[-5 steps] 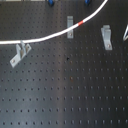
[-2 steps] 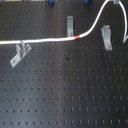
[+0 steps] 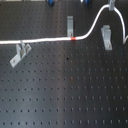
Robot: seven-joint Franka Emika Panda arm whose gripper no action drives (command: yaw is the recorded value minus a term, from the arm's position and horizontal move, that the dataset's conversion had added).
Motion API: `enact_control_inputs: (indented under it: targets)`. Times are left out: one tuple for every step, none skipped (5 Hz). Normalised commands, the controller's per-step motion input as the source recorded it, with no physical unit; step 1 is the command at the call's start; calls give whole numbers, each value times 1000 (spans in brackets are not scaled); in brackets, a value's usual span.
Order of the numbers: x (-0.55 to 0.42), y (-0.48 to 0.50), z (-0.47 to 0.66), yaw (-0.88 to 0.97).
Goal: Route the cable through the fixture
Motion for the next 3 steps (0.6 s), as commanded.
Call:
enact_control_inputs:
  targets:
    - [-502, -253, 206, 80]
    - [-492, -148, 43, 411]
    - [-63, 0, 1, 0]
